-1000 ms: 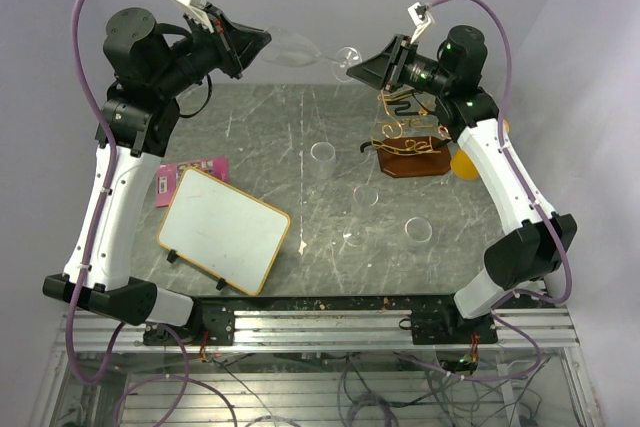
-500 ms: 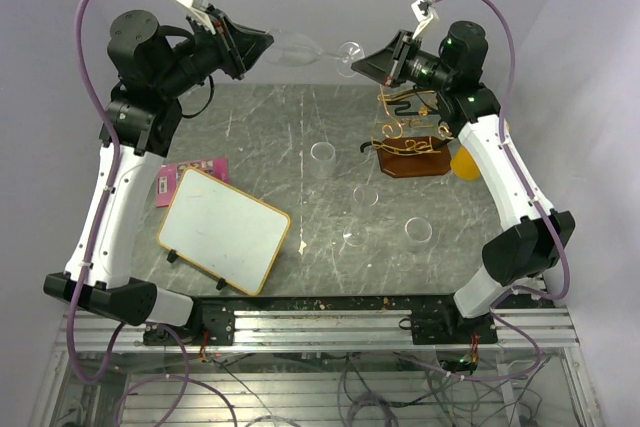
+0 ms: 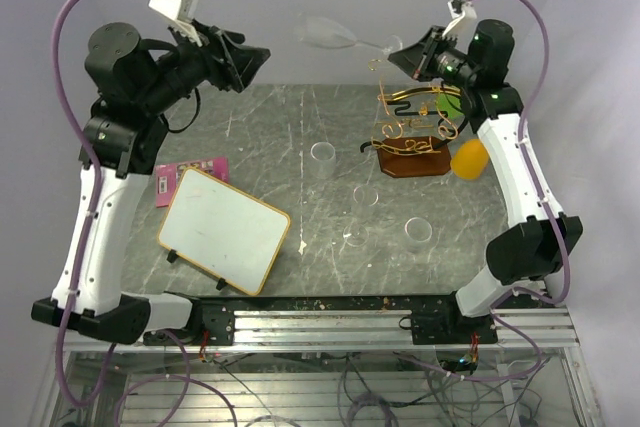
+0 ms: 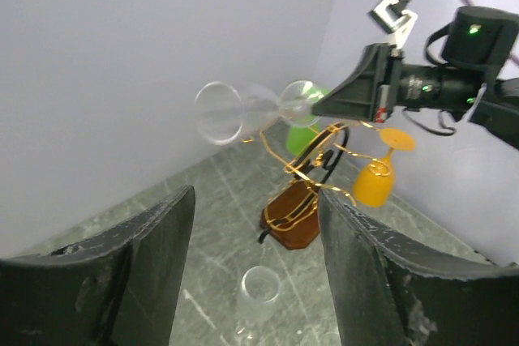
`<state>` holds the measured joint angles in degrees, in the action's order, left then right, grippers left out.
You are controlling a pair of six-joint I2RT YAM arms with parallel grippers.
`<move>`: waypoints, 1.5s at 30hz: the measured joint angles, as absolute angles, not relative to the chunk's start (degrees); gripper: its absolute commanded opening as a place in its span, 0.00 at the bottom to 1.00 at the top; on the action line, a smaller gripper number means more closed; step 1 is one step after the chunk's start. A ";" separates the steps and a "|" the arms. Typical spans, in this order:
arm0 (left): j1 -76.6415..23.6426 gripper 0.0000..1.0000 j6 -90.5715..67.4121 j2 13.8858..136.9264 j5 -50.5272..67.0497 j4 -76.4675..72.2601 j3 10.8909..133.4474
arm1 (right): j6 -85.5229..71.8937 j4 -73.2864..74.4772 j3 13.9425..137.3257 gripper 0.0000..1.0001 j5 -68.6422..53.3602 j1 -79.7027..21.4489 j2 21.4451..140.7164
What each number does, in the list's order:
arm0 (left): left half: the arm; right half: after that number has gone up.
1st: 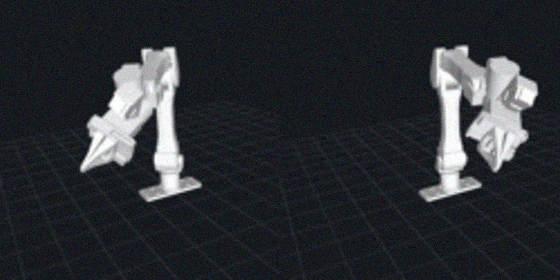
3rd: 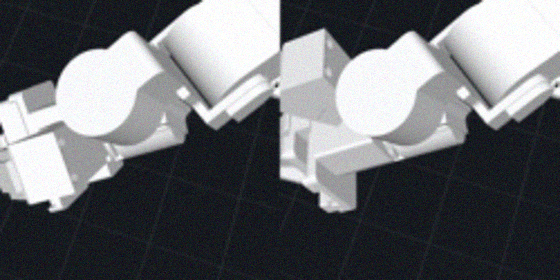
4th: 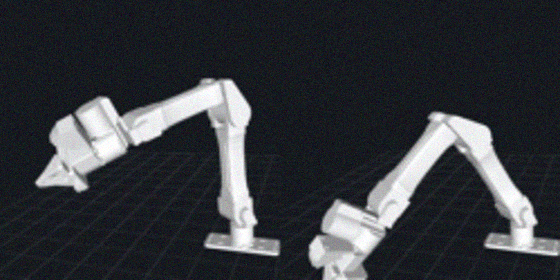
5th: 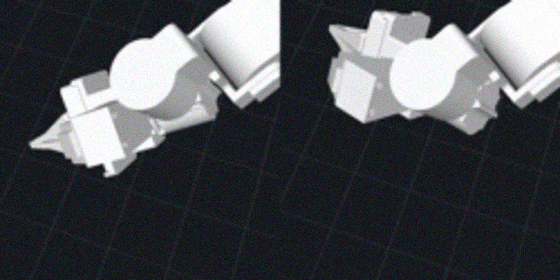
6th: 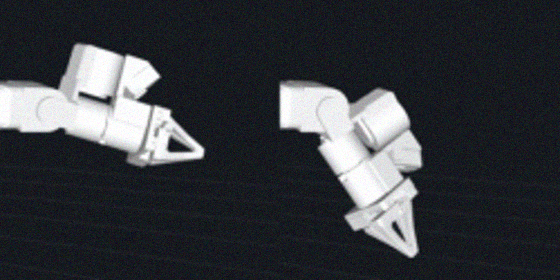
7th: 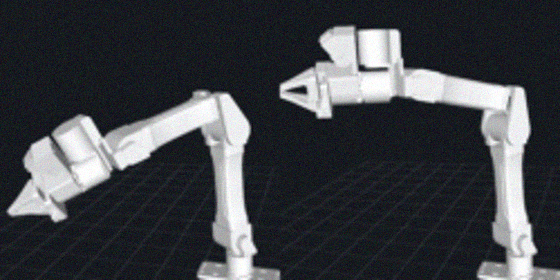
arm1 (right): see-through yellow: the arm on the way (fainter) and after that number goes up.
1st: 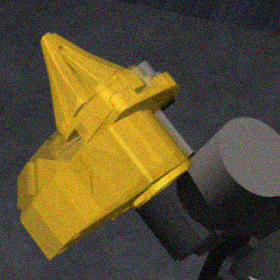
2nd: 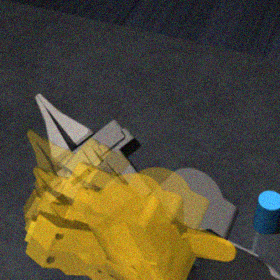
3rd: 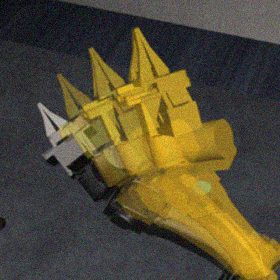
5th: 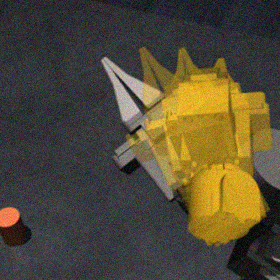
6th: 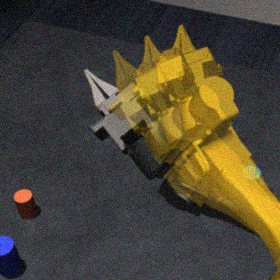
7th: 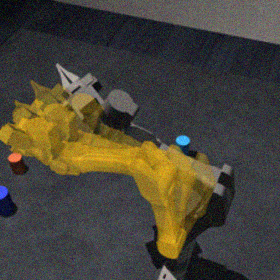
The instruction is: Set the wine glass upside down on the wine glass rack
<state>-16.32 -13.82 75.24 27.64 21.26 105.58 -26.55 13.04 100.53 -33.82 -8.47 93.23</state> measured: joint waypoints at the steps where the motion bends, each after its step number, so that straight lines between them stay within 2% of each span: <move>1: -16.23 0.76 -12.75 74.50 26.55 22.26 105.62 | -25.58 13.76 100.66 0.00 -32.84 -7.88 92.97; 7: -16.14 0.93 -4.10 70.52 18.92 28.40 105.65 | -17.06 18.76 104.84 0.00 -23.64 -4.86 90.37; 12: -16.14 0.98 2.83 66.54 13.02 31.24 101.06 | -10.07 21.26 111.00 0.00 -16.16 -3.70 88.47; 25: -13.98 0.98 14.26 61.58 11.42 37.41 90.74 | 11.09 25.23 122.89 0.00 5.34 -3.42 88.58; 34: -10.87 0.95 15.94 62.52 16.38 40.71 90.56 | 23.09 25.06 127.55 0.00 18.17 -4.03 94.54; 45: -9.39 0.93 15.99 69.95 21.08 43.90 94.67 | 42.28 19.09 125.97 0.00 34.15 -10.57 105.03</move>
<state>-9.39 15.99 69.95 21.08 43.90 94.67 42.28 19.09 125.97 34.15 -10.57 105.03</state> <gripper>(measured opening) 0.935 0.028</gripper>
